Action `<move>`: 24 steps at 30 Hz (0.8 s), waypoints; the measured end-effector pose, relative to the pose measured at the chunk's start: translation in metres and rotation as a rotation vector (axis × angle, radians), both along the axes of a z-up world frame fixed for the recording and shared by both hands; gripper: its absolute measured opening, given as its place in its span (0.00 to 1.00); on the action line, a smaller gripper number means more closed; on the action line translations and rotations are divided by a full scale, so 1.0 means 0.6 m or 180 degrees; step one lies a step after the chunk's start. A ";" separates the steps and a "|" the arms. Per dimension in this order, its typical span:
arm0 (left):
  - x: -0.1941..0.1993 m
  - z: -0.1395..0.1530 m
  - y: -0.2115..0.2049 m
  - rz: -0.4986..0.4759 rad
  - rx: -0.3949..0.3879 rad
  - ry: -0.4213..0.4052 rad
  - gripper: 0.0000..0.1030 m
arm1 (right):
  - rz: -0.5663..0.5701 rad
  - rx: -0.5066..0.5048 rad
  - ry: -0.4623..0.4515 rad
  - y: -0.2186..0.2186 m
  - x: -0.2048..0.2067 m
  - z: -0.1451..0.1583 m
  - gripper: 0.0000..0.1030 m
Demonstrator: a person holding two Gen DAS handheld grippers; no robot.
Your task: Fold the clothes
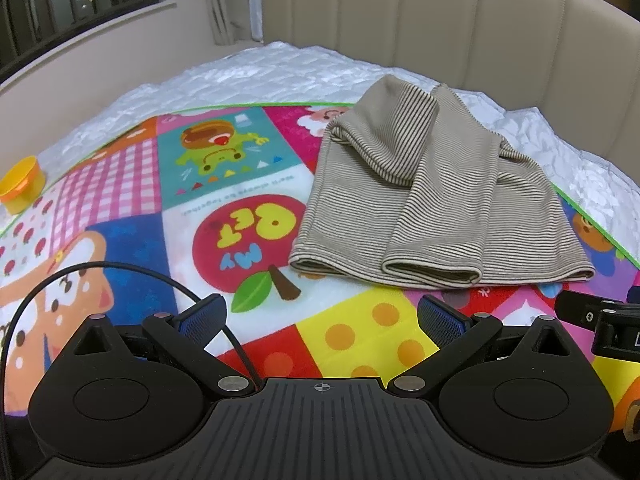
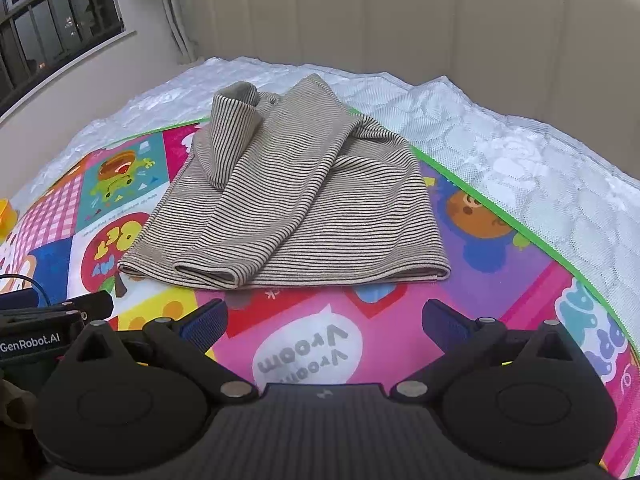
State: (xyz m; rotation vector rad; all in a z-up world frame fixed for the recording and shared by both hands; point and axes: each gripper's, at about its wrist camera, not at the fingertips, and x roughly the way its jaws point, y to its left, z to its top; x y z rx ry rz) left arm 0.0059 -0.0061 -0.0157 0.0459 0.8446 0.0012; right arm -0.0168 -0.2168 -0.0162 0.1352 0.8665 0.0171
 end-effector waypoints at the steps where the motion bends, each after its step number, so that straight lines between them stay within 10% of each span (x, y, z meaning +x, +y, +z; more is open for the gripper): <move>1: 0.000 0.000 0.000 -0.0003 0.0000 0.0000 1.00 | 0.0002 -0.0003 0.0004 0.001 0.000 0.000 1.00; 24: 0.002 -0.002 -0.002 -0.0010 -0.0007 0.0051 1.00 | 0.0006 -0.0014 0.0030 0.002 0.003 -0.002 1.00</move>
